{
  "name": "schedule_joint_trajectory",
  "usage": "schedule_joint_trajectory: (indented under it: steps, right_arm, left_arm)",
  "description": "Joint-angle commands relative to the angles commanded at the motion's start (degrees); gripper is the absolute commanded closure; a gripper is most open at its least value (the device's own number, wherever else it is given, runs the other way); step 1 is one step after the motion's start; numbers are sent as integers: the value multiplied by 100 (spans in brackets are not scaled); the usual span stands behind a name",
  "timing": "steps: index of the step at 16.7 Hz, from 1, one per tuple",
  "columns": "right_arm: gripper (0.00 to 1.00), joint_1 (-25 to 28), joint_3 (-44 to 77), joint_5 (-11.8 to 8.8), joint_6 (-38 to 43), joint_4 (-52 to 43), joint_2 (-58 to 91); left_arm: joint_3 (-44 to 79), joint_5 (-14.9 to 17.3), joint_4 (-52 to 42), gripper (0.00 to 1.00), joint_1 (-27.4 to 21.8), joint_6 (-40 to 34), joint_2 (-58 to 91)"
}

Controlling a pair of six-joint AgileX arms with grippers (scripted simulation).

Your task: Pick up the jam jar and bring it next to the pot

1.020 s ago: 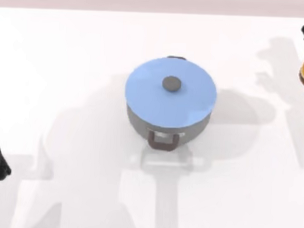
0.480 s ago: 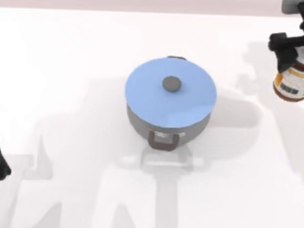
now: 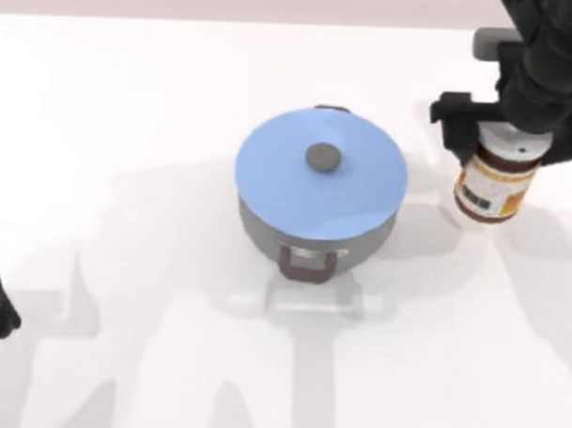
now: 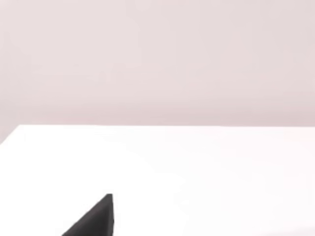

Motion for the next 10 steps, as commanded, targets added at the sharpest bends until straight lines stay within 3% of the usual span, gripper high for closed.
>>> schedule_joint_trajectory:
  steps: [5,10]
  right_arm:
    - [100,-21,-9,-12,18,14,27]
    - [100,-6,-485,2,5,728,227]
  left_arm:
    - [0,0,0,0,0,0,0]
    - [0,0,0,0,0,0,0]
